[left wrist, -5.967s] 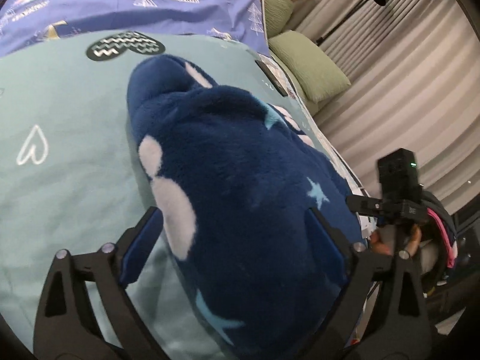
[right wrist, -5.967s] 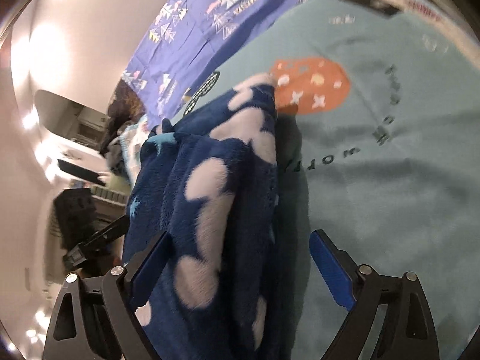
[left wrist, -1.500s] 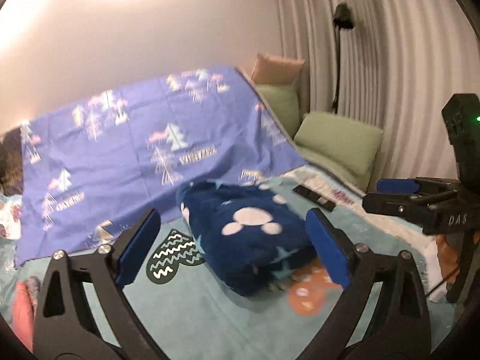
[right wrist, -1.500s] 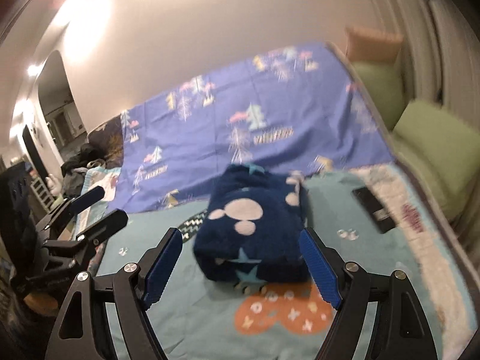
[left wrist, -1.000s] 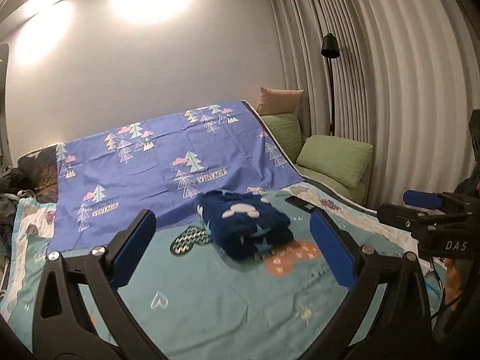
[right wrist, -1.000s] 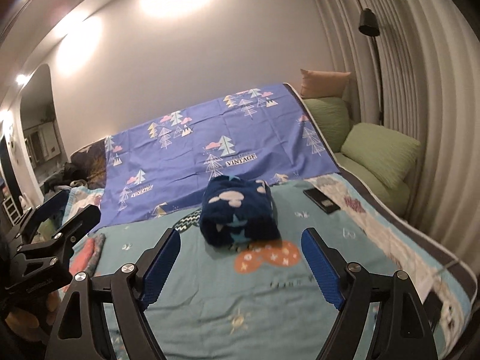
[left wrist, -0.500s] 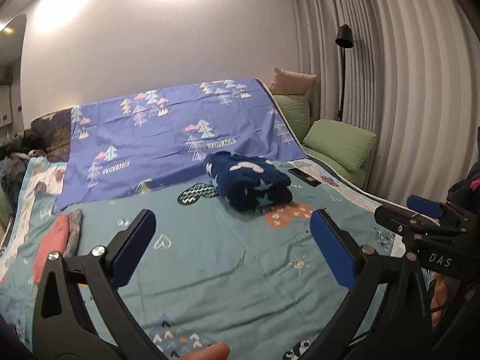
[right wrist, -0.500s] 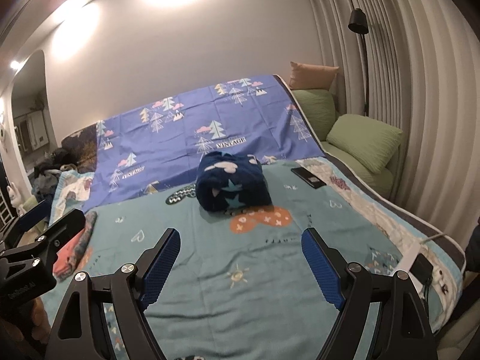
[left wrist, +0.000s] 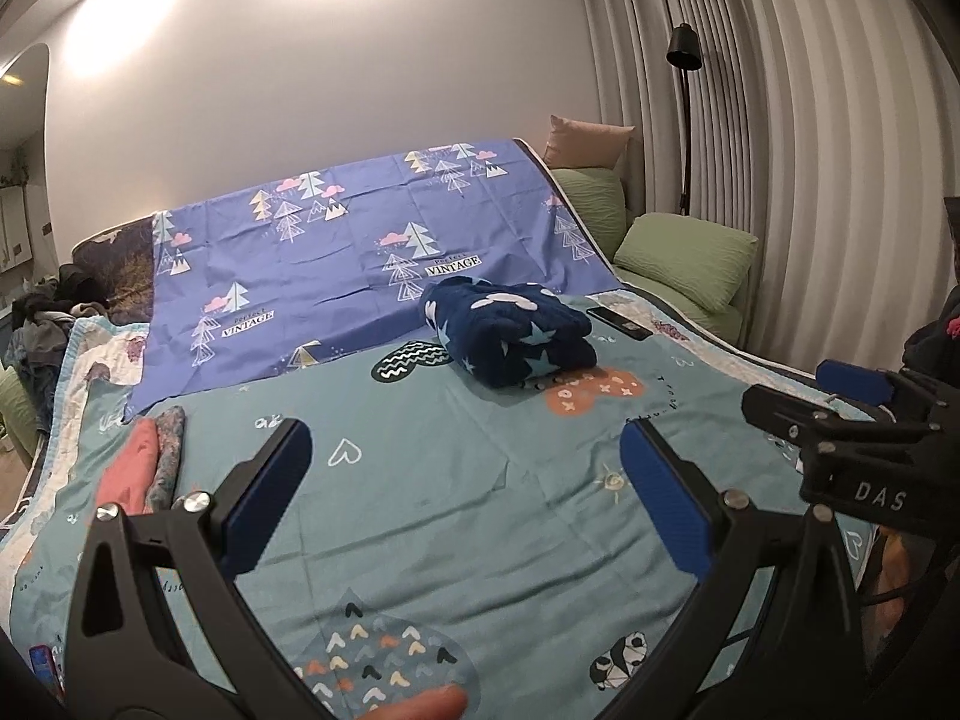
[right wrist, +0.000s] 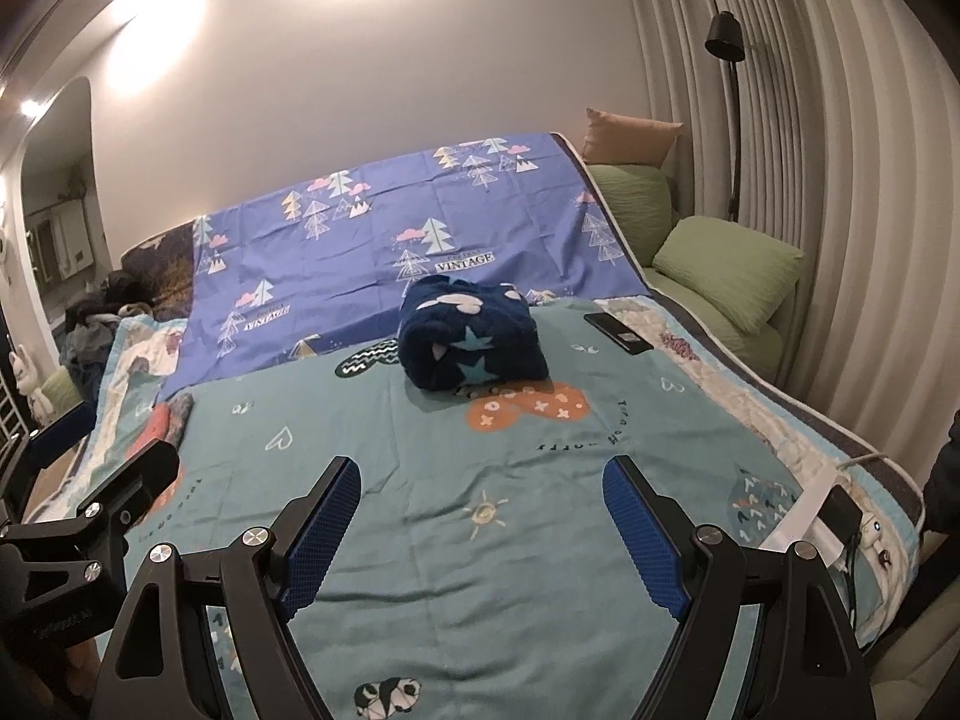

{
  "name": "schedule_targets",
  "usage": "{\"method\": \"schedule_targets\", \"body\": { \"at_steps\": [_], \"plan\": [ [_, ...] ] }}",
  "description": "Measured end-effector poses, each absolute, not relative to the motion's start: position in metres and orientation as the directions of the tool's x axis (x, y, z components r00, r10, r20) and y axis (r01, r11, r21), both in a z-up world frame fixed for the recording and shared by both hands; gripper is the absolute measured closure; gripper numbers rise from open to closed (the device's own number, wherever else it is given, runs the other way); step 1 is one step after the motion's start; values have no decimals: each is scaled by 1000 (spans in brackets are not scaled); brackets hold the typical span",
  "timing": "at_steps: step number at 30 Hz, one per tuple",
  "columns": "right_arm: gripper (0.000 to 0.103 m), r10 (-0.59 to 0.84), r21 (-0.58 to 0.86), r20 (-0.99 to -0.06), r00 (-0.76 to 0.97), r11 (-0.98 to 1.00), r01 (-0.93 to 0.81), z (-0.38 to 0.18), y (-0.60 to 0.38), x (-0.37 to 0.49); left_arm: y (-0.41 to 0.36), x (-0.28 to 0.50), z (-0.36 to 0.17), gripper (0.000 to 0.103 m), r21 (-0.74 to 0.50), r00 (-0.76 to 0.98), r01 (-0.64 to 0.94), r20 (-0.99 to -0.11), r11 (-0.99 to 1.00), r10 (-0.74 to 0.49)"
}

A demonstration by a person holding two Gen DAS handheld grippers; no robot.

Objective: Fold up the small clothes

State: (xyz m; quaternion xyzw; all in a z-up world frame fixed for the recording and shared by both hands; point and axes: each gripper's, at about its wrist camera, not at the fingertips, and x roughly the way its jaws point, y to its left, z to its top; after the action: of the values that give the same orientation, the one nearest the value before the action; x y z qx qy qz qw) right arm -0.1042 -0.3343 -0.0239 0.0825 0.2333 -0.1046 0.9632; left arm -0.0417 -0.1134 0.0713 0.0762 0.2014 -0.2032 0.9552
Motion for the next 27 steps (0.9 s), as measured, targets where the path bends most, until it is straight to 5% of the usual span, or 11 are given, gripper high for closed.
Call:
{"method": "schedule_targets", "body": {
  "at_steps": [27],
  "plan": [
    [18,-162,118,-482,861,962,247,-27,-325,-109,-111,-47,66,1,62,828,438,-417,897,-375]
  ]
}}
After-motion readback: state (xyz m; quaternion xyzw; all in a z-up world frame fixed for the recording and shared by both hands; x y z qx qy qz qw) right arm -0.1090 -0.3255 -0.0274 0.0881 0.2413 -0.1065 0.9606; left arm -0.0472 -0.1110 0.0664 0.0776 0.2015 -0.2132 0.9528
